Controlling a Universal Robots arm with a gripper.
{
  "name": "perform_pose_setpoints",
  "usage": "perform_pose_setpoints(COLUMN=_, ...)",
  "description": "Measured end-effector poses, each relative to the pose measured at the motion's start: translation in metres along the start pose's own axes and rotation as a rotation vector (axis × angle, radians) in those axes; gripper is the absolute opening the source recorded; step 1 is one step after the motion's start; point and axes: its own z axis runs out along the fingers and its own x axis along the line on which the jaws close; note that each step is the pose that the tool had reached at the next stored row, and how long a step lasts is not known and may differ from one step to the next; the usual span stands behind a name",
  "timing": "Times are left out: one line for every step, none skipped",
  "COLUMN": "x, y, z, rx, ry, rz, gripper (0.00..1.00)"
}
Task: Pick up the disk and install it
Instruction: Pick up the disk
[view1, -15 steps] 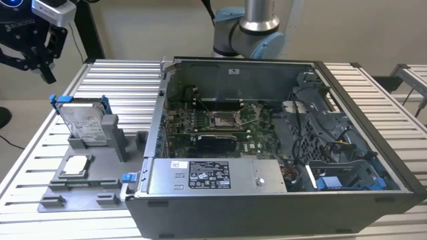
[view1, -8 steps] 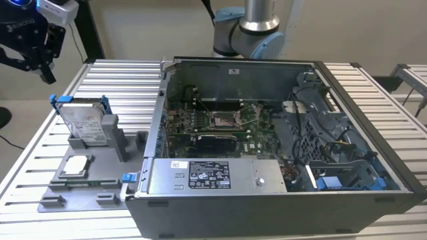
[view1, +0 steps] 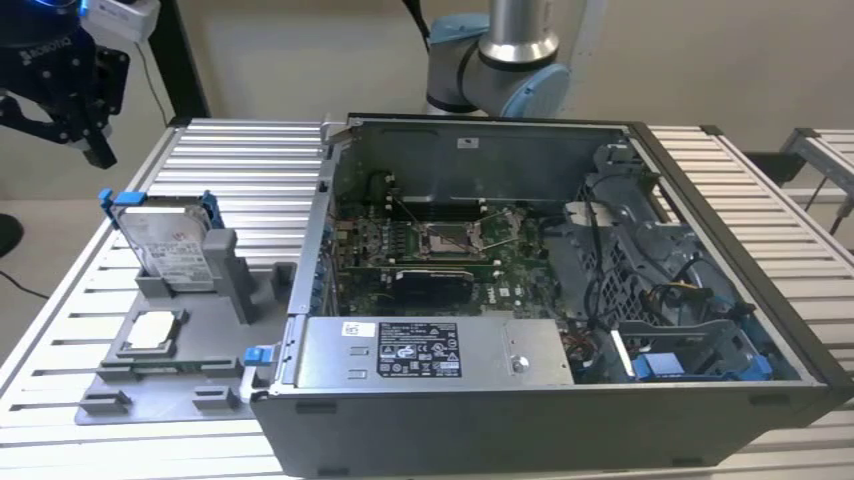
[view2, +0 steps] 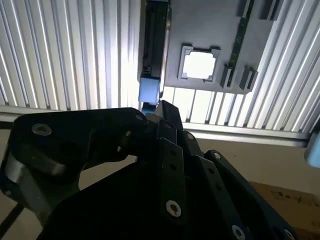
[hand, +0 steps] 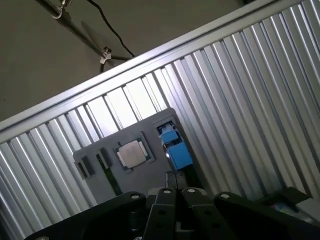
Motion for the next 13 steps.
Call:
perform_pose_setpoints(x=0.0, y=0.0, z=0.0, rx=-0.0002, ry=0.0001, rz=-0.007, gripper=0.0)
perform_pose_setpoints(x=0.0, y=0.0001, z=0.0001, rx=-0.0006, ry=0.0002, rz=-0.021, gripper=0.0)
perform_pose_setpoints(x=0.0, y=0.0001, z=0.0003, rx=-0.0011, ry=0.0003, rz=-0.04, gripper=0.0)
perform_pose_setpoints(x=0.0, y=0.0002, z=0.0005, rx=-0.0017, ry=0.0006, rz=-0.058, gripper=0.0)
perform_pose_setpoints(x=0.0, y=0.0002, z=0.0007, rx=-0.0023, ry=0.0008, rz=-0.076, gripper=0.0)
perform_pose_setpoints(x=0.0, y=0.0002, z=0.0009, rx=-0.0029, ry=0.001, rz=-0.094, gripper=0.0)
perform_pose_setpoints(x=0.0001, y=0.0001, z=0.0012, rx=-0.0035, ry=0.0012, rz=-0.112, gripper=0.0)
perform_pose_setpoints(x=0.0001, y=0.0001, z=0.0015, rx=-0.0041, ry=0.0015, rz=-0.131, gripper=0.0)
perform_pose_setpoints(x=0.0001, y=0.0001, z=0.0019, rx=-0.0047, ry=0.0017, rz=-0.149, gripper=0.0)
perform_pose_setpoints(x=0.0001, y=0.0001, z=0.0022, rx=-0.0053, ry=0.0019, rz=-0.167, gripper=0.0)
perform_pose_setpoints(x=0.0001, y=0.0001, z=0.0025, rx=-0.0059, ry=0.0022, rz=-0.185, gripper=0.0)
perform_pose_setpoints(x=0.0001, y=0.0001, z=0.0028, rx=-0.0064, ry=0.0024, rz=-0.203, gripper=0.0)
perform_pose_setpoints(x=0.0001, y=0.0001, z=0.0032, rx=-0.0069, ry=0.0025, rz=-0.221, gripper=0.0)
